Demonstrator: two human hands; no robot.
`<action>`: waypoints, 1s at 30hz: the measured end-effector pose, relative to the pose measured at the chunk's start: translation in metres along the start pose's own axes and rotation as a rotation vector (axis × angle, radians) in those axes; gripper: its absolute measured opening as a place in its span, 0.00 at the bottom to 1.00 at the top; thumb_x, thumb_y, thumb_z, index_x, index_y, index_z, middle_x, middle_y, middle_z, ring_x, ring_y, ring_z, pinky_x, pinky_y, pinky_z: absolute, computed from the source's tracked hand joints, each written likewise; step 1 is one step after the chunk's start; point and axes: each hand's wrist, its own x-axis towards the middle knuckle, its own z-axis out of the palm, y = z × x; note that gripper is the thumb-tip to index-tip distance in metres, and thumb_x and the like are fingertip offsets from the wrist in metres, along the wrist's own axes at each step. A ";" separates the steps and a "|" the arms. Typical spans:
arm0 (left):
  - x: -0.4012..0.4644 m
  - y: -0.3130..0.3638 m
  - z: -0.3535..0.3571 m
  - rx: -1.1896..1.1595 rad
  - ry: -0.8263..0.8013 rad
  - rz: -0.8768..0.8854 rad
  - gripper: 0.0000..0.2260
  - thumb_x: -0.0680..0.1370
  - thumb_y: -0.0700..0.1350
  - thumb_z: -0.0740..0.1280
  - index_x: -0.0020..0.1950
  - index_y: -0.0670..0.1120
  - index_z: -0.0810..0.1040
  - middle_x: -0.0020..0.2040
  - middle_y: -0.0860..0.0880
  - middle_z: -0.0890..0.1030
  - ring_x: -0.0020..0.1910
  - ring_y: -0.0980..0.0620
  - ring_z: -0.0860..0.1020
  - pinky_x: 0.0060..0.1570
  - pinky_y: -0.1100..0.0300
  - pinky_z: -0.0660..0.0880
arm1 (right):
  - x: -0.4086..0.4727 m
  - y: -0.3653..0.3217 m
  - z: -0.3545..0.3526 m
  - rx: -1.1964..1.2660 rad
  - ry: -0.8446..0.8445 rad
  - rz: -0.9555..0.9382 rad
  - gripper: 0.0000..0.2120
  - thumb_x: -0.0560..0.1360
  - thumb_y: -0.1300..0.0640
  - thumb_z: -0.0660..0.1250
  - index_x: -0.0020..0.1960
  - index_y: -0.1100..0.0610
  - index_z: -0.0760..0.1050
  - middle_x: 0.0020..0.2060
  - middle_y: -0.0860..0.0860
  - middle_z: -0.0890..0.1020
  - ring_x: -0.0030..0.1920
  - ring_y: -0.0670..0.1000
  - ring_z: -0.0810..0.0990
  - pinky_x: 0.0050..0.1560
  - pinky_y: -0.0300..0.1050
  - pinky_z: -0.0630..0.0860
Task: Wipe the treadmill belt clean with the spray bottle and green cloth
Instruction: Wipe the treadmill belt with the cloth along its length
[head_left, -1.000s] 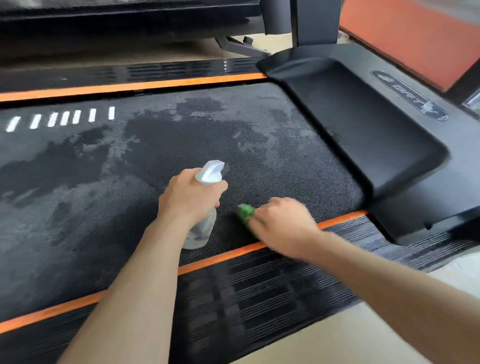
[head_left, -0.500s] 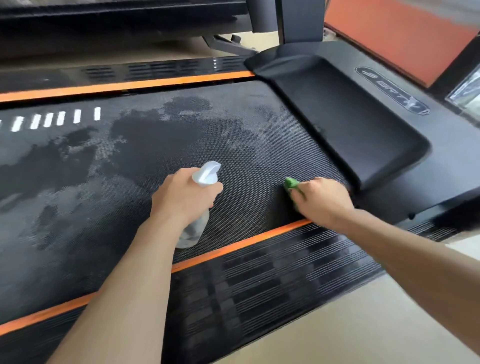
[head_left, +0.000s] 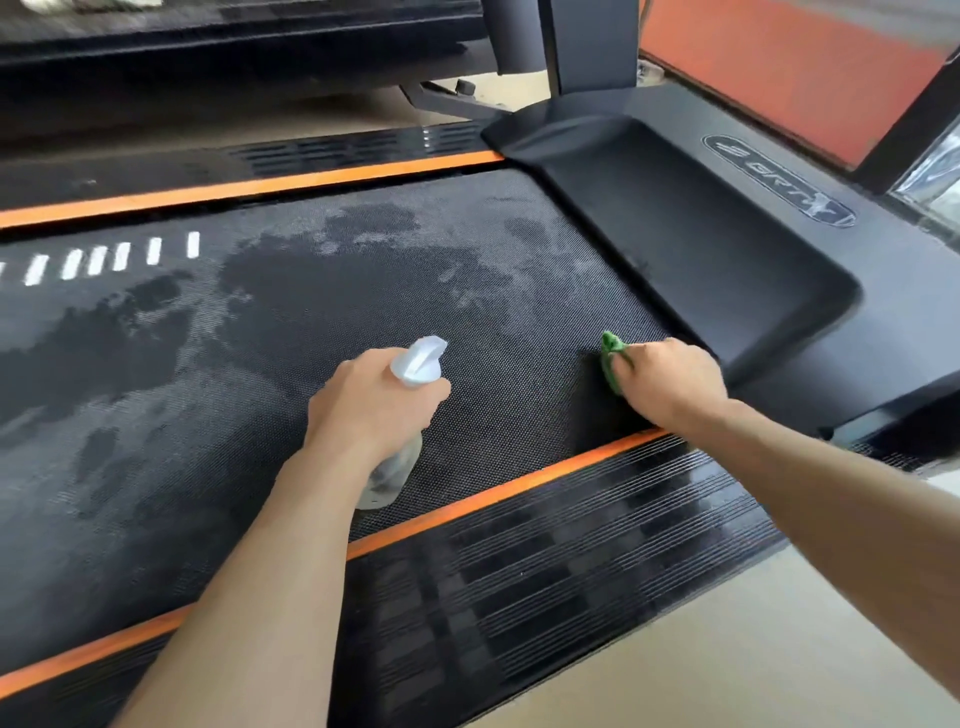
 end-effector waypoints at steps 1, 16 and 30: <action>0.001 0.000 0.000 0.019 -0.008 0.003 0.10 0.76 0.55 0.67 0.43 0.50 0.81 0.39 0.53 0.86 0.45 0.48 0.82 0.50 0.51 0.77 | -0.004 -0.015 -0.001 -0.001 -0.009 -0.007 0.24 0.82 0.42 0.50 0.46 0.55 0.79 0.47 0.59 0.83 0.50 0.62 0.81 0.50 0.51 0.77; 0.005 0.003 0.000 0.004 -0.020 -0.020 0.10 0.76 0.55 0.68 0.42 0.50 0.81 0.36 0.54 0.86 0.46 0.49 0.81 0.53 0.51 0.77 | 0.010 0.022 0.001 -0.053 -0.035 -0.010 0.28 0.81 0.39 0.44 0.42 0.53 0.75 0.45 0.55 0.84 0.50 0.60 0.81 0.52 0.52 0.78; 0.003 0.017 0.005 -0.117 -0.060 -0.005 0.11 0.74 0.53 0.69 0.37 0.48 0.81 0.35 0.52 0.87 0.43 0.47 0.83 0.54 0.47 0.80 | 0.018 0.004 0.004 -0.082 0.043 -0.066 0.27 0.83 0.40 0.44 0.48 0.54 0.77 0.43 0.56 0.85 0.46 0.61 0.83 0.46 0.52 0.80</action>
